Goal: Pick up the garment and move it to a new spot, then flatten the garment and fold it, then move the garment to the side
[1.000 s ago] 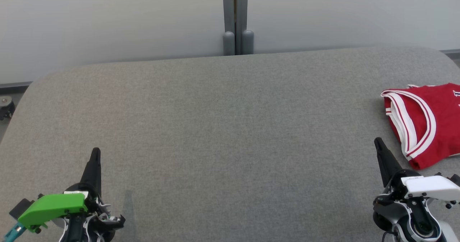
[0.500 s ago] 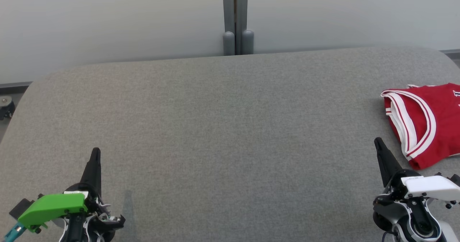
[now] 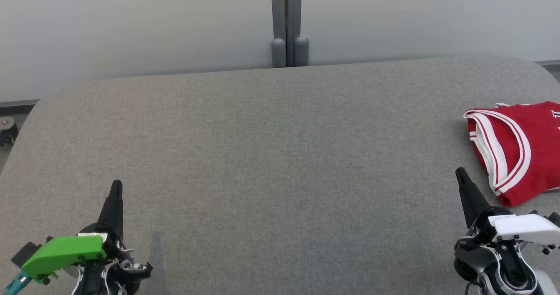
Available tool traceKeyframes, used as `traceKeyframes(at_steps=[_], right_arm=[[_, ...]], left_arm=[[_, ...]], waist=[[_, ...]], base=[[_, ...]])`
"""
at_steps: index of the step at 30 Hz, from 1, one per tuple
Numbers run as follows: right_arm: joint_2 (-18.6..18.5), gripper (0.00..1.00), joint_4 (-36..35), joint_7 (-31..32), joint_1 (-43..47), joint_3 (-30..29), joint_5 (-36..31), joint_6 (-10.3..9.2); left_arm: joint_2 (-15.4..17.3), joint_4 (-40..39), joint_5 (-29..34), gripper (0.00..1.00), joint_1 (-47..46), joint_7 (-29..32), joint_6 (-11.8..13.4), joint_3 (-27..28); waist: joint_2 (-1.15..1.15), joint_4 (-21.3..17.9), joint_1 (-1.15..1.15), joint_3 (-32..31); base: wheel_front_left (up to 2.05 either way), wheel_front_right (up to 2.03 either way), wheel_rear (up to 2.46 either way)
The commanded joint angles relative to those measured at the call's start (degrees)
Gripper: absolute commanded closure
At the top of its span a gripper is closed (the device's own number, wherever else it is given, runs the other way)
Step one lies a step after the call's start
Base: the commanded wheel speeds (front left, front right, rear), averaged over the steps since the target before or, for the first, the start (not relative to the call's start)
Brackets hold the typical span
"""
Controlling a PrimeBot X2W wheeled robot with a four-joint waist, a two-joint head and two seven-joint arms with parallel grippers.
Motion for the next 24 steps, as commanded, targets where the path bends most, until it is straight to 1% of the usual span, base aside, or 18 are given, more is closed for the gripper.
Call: traceKeyframes(at_steps=[1,24], right_arm=[[-0.3,1.0,-0.16,0.23,0.75,-0.12,0.1,0.0],[-0.3,1.0,-0.16,0.23,0.75,-0.12,0.1,0.0]], left_arm=[[0.4,-0.2,-0.2,1.0,-0.73,0.18,-0.2,0.12],[0.4,-0.21,-0.21,1.0,-0.73,0.18,-0.2,0.11]], waist=[[0.0,0.0,0.0,0.0],[0.0,0.0,0.0,0.0]], base=[[0.0,0.0,0.0],[0.0,0.0,0.0]])
